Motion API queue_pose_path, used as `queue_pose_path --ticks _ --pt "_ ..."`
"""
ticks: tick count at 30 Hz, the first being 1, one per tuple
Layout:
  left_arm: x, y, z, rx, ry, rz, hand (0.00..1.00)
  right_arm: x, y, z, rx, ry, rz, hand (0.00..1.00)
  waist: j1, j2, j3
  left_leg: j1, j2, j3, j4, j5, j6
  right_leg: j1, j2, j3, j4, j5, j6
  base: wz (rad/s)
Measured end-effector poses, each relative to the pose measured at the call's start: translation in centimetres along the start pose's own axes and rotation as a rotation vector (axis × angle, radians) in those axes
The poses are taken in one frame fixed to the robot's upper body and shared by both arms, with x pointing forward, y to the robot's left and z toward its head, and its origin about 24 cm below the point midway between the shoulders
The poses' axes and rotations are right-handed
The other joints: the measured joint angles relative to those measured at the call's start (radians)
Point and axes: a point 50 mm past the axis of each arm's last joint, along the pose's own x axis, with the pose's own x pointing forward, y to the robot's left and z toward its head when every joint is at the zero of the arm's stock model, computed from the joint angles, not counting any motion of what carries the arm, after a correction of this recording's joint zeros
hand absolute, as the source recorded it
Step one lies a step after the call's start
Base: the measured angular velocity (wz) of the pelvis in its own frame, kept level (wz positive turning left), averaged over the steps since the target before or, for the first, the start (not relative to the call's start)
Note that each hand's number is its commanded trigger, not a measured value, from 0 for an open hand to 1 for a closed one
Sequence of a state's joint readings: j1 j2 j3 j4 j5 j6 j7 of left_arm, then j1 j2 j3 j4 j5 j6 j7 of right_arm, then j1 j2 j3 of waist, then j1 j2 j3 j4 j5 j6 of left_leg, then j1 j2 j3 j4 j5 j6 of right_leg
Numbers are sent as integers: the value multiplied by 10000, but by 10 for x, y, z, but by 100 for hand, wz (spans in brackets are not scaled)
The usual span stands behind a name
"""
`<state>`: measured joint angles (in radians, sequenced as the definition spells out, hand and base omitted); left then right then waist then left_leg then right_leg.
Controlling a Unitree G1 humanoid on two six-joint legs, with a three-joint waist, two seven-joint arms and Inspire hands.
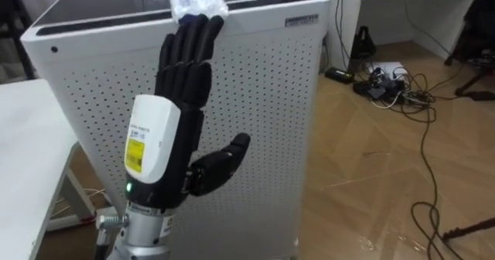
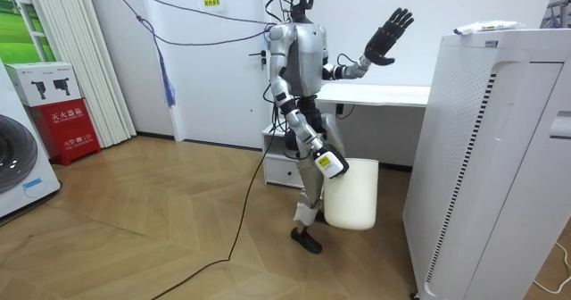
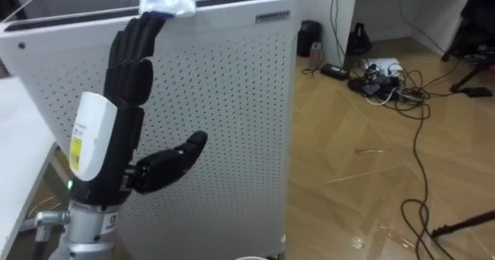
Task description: Pick garbage
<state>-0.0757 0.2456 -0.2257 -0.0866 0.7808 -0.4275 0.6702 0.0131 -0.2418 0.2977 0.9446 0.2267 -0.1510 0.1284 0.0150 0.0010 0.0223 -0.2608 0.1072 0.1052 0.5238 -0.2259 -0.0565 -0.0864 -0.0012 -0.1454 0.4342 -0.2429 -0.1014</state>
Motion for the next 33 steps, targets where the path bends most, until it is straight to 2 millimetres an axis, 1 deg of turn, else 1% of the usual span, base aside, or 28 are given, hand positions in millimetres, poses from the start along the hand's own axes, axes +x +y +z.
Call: queue_pose_path --ticks 1,2,3,4,5,6,7,8,9,10,12,15,16,17,18,19,21,22,23,24,26,27,28,29,30,31,32,33 --pt "1 1 0 30 -8 62 0 -1 -1 -1 -16 34 -24 100 25 19 -20 -17 -61 -111 -526 219 2 14 15 42 3 -40 50 -35" --pt "2 2 0 117 -104 159 0 -2 -2 -4 -26 122 -78 100 56 22 -86 -116 -190 -333 -1331 840 45 53 18 151 43 -165 134 -32" --pt "4 4 2 350 -330 253 0 -3 -3 -6 -61 256 -93 100 184 16 -166 -35 -226 -338 -1629 1308 73 65 22 327 49 -240 237 -31" --pt "6 5 3 463 -475 340 0 -3 -4 -6 -62 296 -119 100 200 53 -212 25 -291 -358 -1679 1452 142 84 6 385 37 -270 287 -30" --pt "9 7 4 623 -728 503 0 -3 -4 -6 -65 345 -145 100 234 42 -206 163 -376 -320 -1725 1642 305 189 -60 403 -7 -339 404 -27" --pt "11 10 6 767 -896 668 0 -3 -3 -7 -59 369 -127 100 376 -32 -168 293 -489 -241 -1690 1740 452 274 -182 380 -32 -430 517 -30" --pt "12 12 7 802 -973 713 0 -3 -2 -8 -47 383 -108 100 435 -80 -167 350 -535 -232 -1634 1680 509 319 -255 383 -86 -457 561 -29" --pt "14 15 9 834 -1147 837 0 -3 -1 -8 -107 365 -71 100 469 -126 -161 347 -634 -233 -1540 1520 572 409 -350 379 -235 -497 634 -15" --pt "16 18 11 870 -1321 919 0 -4 -1 -7 -130 336 -57 100 475 -134 -156 353 -726 -220 -1439 1333 643 471 -462 377 -294 -554 734 -9" --pt "16 19 12 881 -1384 939 0 -4 -1 -7 -129 332 -51 100 476 -133 -156 380 -794 -223 -1419 1251 676 520 -527 372 -342 -591 797 -4" --pt "17 20 14 868 -1473 992 0 -3 0 -7 -147 348 -40 100 470 -123 -159 526 -1060 -224 -1370 981 821 710 -800 351 -383 -728 1022 0" --pt "17 20 14 870 -1469 999 0 -3 0 -6 -137 318 -16 100 454 -109 -159 614 -1254 -216 -1089 596 960 938 -1031 287 -335 -929 1215 3" --pt "18 20 14 878 -1478 998 0 -3 0 -4 -149 248 -4 100 448 -69 -135 630 -1318 -216 -872 372 1024 1035 -1102 279 -174 -1009 1323 7" --pt "18 21 13 900 -1489 980 0 -3 1 -2 -166 158 23 100 451 -35 -136 645 -1389 -207 -680 162 1096 1050 -1215 220 165 -1094 1466 9" --pt "19 21 14 912 -1531 979 0 -3 1 -1 -168 111 30 100 436 -3 -124 642 -1401 -206 -564 75 1145 1034 -1261 137 365 -1098 1473 16" --pt "23 21 15 1027 -1766 1003 0 -3 2 0 -168 54 50 100 446 17 -111 660 -1457 -218 -397 -91 1246 971 -1393 -29 801 -1112 1497 21" --pt "29 21 19 1312 -2195 1102 0 -3 3 5 -181 -190 119 100 455 35 -97 844 -1664 -222 -391 -381 1455 748 -1731 -247 1752 -1102 1529 16" --pt "31 21 21 1407 -2346 1127 0 -3 3 7 -177 -248 136 100 457 24 -89 901 -1740 -209 -388 -429 1510 677 -1795 -268 1973 -1090 1549 12" --pt "34 22 23 1523 -2610 1180 0 -2 4 7 -172 -270 157 100 461 47 -92 999 -1861 -224 -387 -508 1616 624 -1939 -310 2303 -1012 1668 12" --pt "37 24 26 1523 -2837 1302 0 -2 4 7 -169 -273 165 100 462 124 -56 1083 -1924 -226 -385 -576 1725 595 -2005 -306 2387 -910 1786 9" --pt "40 26 29 1549 -3068 1413 0 -2 5 8 -177 -284 211 100 515 281 -44 1124 -1929 -283 -381 -633 1816 560 -2010 -332 2439 -667 1859 2" --pt "40 27 29 1554 -3098 1443 0 -2 5 7 -165 -267 236 100 509 310 -44 1143 -1942 -369 -377 -644 1843 533 -2004 -327 2427 -655 1870 0" --pt "40 28 29 1547 -3099 1522 0 -1 6 7 -165 -232 294 100 531 366 -28 1160 -1975 -688 -416 -642 1853 405 -1943 -278 2167 -916 1874 0" --pt "40 28 30 1523 -3181 1540 0 -1 6 6 -203 -195 335 100 587 398 -19 1179 -1966 -899 -491 -632 1858 152 -1812 -248 1675 -1063 1828 0" --pt "40 29 31 1512 -3270 1553 0 -2 7 5 -266 -165 389 100 624 394 -18 1206 -1962 -921 -520 -632 1858 48 -1786 -229 1333 -1053 1812 8" --pt "41 31 34 1507 -3470 1553 0 -2 7 4 -389 -99 440 100 637 332 -5 1273 -2020 -953 -629 -634 1856 -46 -1792 -177 498 -730 1757 30" --pt "40 31 35 1484 -3536 1486 0 -2 8 3 -472 -31 428 100 547 337 -6 1364 -2081 -1102 -687 -641 1845 -31 -1732 -131 153 -283 2013 39" --pt "41 31 37 1490 -3643 1411 0 -2 8 3 -592 49 434 100 534 365 -73 1438 -2071 -1181 -855 -621 1803 98 -1658 -146 -9 -215 2003 28"
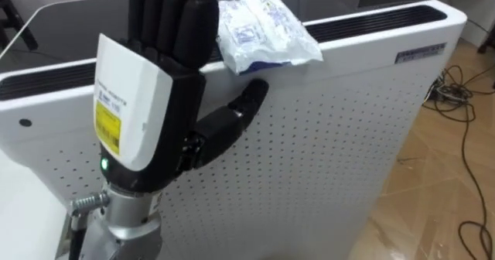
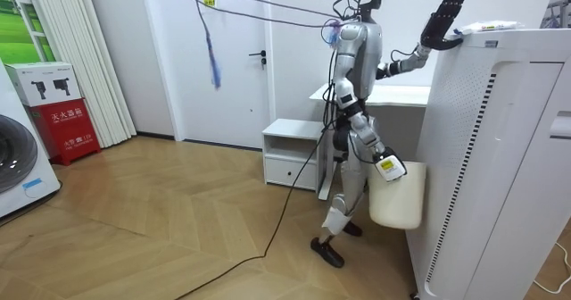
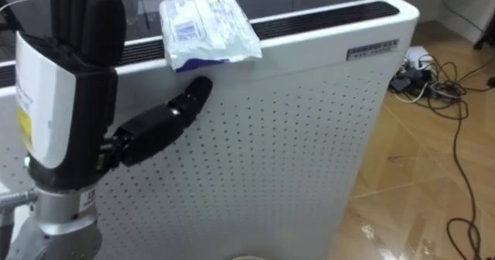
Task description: Pick garbage
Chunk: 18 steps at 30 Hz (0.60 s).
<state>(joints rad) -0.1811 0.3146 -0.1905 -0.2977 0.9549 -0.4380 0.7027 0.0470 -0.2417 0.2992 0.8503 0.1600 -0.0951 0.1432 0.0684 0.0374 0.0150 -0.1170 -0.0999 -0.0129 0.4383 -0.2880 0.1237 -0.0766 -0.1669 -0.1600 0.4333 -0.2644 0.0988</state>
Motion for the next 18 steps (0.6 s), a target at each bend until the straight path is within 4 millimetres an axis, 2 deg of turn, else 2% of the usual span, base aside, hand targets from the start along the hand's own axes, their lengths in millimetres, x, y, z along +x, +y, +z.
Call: queue_pose_path --ticks 4,5,6,7,9,10,13,18 --pt "1 3 1 70 -318 -152 0 1 0 2 -156 29 72 100 186 9 -3 87 108 -165 -172 73 -114 343 181 -150 -529 96 -54 12" --pt "1 3 1 68 -310 -171 10 1 0 2 -135 11 109 100 228 -17 -2 139 134 -165 -263 96 -153 360 201 -215 -578 122 -83 0" --pt "0 4 2 65 -298 -184 50 1 1 3 -104 -40 156 100 250 -33 6 191 160 -164 -311 107 -172 390 222 -238 -589 128 -94 0" --pt "0 4 2 63 -285 -194 60 1 1 4 -99 -59 165 100 254 -34 6 225 175 -164 -332 109 -177 421 238 -242 -610 134 -103 0" --pt "-7 3 2 49 -70 -396 96 1 2 5 -102 -92 207 100 246 -41 -5 476 226 -171 -601 145 -230 748 312 -295 -967 238 -137 -2" --pt "-8 3 2 52 -14 -467 100 1 2 5 -96 -97 235 100 248 -59 -18 549 234 -183 -652 154 -244 826 326 -316 -1038 257 -143 0" --pt "-13 3 3 49 142 -803 100 1 0 5 -38 -136 284 100 265 -104 -100 641 336 -183 -761 180 -290 980 461 -353 -1344 409 -193 -1" --pt "-20 2 3 272 28 -1693 100 1 -1 6 -96 -171 305 100 239 -126 -104 757 369 -225 -840 211 -336 1179 512 -424 -1611 447 -228 1"
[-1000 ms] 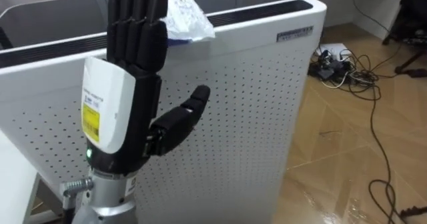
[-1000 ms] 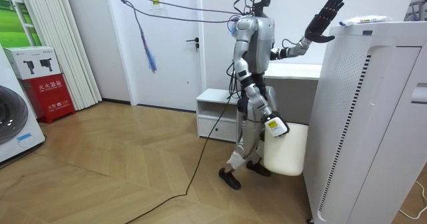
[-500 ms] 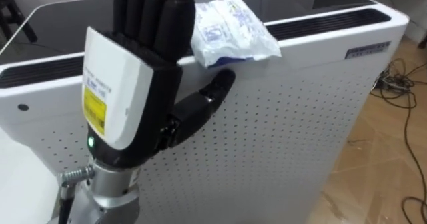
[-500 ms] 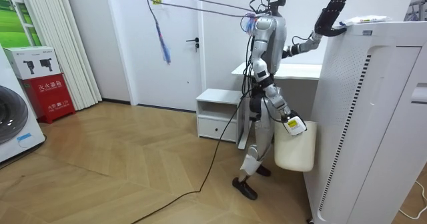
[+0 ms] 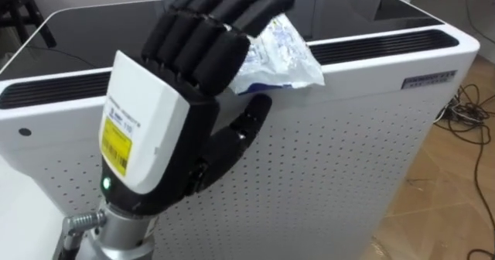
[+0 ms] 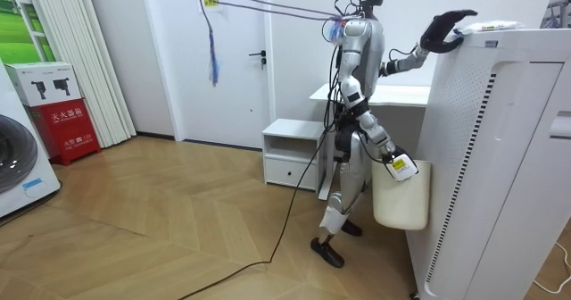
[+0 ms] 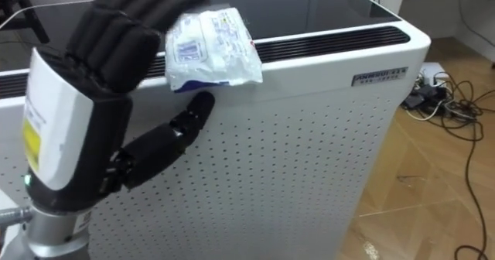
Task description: Pick garbage
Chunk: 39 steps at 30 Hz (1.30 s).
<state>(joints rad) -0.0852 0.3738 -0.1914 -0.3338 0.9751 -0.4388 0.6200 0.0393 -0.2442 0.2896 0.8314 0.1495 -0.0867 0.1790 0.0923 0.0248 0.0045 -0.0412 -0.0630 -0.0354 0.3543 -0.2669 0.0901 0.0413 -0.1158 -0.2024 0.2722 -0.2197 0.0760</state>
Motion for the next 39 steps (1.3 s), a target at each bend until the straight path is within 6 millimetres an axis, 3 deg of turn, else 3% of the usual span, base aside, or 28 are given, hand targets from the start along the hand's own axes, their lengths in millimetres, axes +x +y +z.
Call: queue_pose_path --ticks 23,28,32,39 --pt "0 5 2 83 37 681 100 -3 -9 -2 -240 108 60 100 -179 135 12 181 -10 -111 -343 31 -44 280 28 -151 -343 16 3 1" --pt "1 5 1 -126 228 723 100 -3 -8 0 -244 13 21 100 -234 72 53 255 -9 -198 -358 44 -67 382 60 -192 -371 16 2 4" --pt "3 9 -3 -1939 1248 995 100 -3 -8 4 -286 -134 72 100 -236 -11 104 421 38 -198 -531 92 -132 419 100 -195 -396 29 -18 -1" --pt "14 24 -3 -6810 2613 1766 100 -2 -6 4 -401 -169 237 100 -198 -93 88 471 64 -225 -558 160 -187 438 107 -251 -408 29 -22 0"
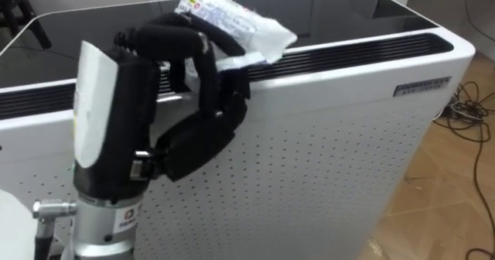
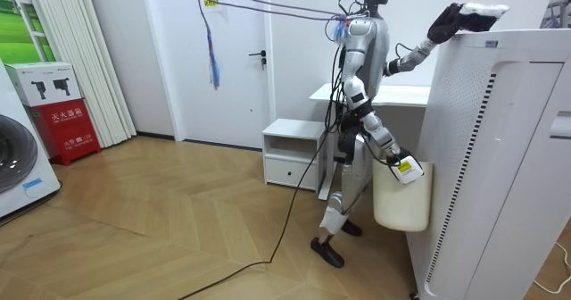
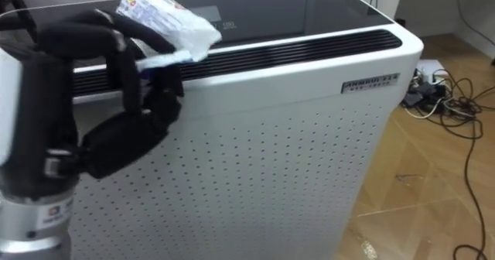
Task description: Pick garbage
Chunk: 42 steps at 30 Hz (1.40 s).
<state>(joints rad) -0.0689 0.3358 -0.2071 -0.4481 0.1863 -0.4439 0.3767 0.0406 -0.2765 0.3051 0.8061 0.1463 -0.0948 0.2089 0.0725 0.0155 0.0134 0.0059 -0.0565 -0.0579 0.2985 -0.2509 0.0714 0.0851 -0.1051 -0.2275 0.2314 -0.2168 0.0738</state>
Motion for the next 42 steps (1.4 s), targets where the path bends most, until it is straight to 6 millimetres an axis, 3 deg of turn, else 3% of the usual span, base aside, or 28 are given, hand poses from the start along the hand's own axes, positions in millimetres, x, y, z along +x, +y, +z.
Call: queue_pose_path --ticks 5,9,14,18,34,37,42 --pt "3 2 -3 -3685 885 115 100 2 7 2 -189 -38 312 100 33 -194 -67 -25 26 -5 46 7 -7 14 21 -9 5 8 -14 2" --pt "2 -9 -5 -6636 1368 -796 100 3 9 6 -224 -199 502 100 -58 -210 -60 -141 33 -5 67 5 -8 -9 27 -33 48 49 -80 1" --pt "-2 -24 -7 -8470 1940 -1903 100 4 14 11 -188 -398 761 100 -164 -179 -46 -172 87 -9 81 46 -72 -25 82 -64 51 100 -161 0" --pt "-4 -31 -8 -9822 2122 -2814 100 5 15 15 -190 -540 778 100 -220 -65 -84 -466 124 -16 107 123 -125 -336 110 -103 88 130 -210 0" --pt "-23 -50 -12 -10784 2965 -5301 100 7 16 11 -344 -106 720 100 -133 82 17 -979 129 -17 108 171 -138 -856 92 -226 81 126 -217 0" --pt "-39 -61 -24 -11048 3790 -5722 100 9 15 16 -507 -205 717 100 -115 97 24 -1209 117 -25 149 226 -137 -1098 82 -232 101 141 -242 0" --pt "-69 -75 -48 -9863 5801 -6655 100 20 12 33 -628 -255 615 100 -121 155 71 -1979 140 -32 480 278 -145 -1873 59 -244 452 160 -303 2"
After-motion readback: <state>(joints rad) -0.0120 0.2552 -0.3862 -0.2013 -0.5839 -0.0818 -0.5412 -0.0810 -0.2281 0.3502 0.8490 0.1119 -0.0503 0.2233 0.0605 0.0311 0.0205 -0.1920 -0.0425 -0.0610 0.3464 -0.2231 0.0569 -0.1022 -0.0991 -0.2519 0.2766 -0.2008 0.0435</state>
